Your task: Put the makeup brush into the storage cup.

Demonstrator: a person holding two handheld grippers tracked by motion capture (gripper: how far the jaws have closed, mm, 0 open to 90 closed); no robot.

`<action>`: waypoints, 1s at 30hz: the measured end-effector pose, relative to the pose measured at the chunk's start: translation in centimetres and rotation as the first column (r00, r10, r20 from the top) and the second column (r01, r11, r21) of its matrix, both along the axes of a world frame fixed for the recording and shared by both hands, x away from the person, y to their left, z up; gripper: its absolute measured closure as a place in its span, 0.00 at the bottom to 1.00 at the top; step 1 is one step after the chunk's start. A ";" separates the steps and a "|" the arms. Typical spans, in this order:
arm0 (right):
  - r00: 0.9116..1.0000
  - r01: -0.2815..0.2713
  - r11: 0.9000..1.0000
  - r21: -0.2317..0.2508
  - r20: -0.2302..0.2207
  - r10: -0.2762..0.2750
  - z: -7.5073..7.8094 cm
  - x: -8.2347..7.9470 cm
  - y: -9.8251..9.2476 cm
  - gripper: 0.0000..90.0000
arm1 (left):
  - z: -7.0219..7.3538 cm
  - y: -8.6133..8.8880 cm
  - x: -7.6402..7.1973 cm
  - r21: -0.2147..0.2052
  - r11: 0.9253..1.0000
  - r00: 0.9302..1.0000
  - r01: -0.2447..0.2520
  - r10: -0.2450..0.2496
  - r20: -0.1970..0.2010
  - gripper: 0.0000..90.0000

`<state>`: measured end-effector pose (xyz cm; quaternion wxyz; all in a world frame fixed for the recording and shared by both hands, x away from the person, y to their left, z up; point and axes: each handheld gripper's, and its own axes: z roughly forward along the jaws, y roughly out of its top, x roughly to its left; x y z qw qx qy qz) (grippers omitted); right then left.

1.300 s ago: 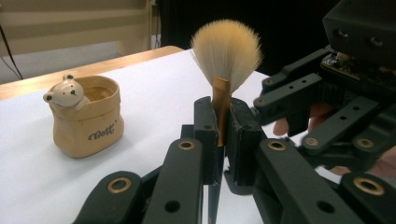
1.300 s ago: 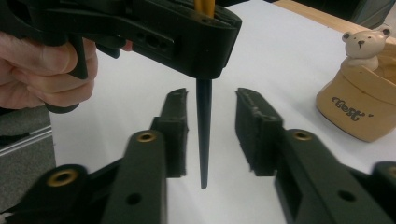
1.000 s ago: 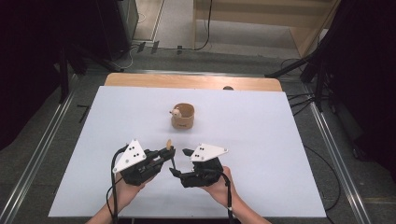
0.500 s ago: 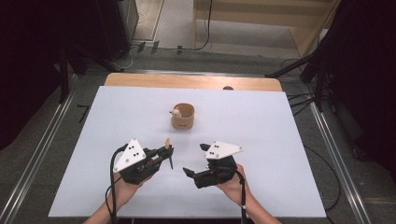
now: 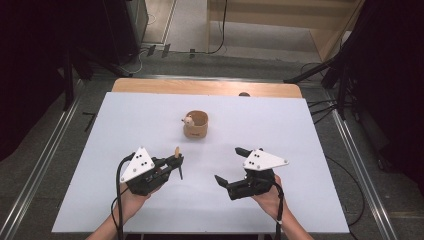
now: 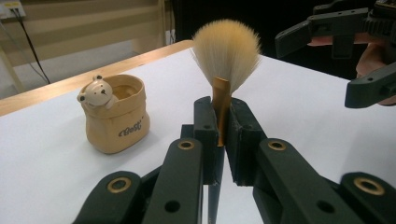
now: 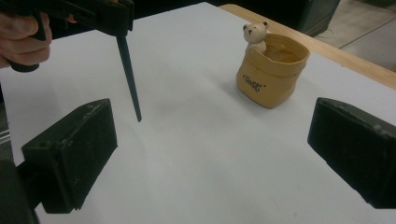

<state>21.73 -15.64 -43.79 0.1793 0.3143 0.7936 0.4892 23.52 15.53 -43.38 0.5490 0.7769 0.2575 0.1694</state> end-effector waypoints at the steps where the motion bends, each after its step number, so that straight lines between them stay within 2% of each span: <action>1: 1.000 0.002 1.000 0.001 -0.001 -0.002 -0.1 0.0 -0.1 0.02 | 0.0 0.0 0.0 0.000 1.000 1.000 -0.001 0.001 -0.001 0.94; 7: 1.000 0.002 0.999 0.035 0.009 -0.003 -0.2 -0.4 -1.0 0.00 | -0.1 0.3 0.4 0.009 1.000 1.000 -0.005 0.005 -0.001 0.94; 13: 1.000 0.010 0.999 0.047 0.009 -0.011 -0.6 -0.7 -1.7 0.00 | 0.2 0.5 1.0 0.006 1.000 1.000 -0.004 0.004 0.003 0.94; 22: 1.000 0.028 1.000 0.007 0.007 -0.028 -1.1 -1.3 -2.5 0.00 | 0.3 0.3 1.9 0.019 1.000 1.000 -0.018 0.018 0.001 0.94; 25: 0.999 0.030 0.999 -0.022 0.014 -0.030 -1.6 -1.7 -2.6 0.00 | 0.3 0.1 2.5 0.024 1.000 1.000 -0.017 0.017 0.005 0.94; 30: 1.000 0.029 0.999 -0.017 0.005 -0.029 -2.1 -2.0 -2.9 0.00 | 0.3 -0.2 3.0 0.033 0.999 1.000 -0.013 0.013 -0.003 0.94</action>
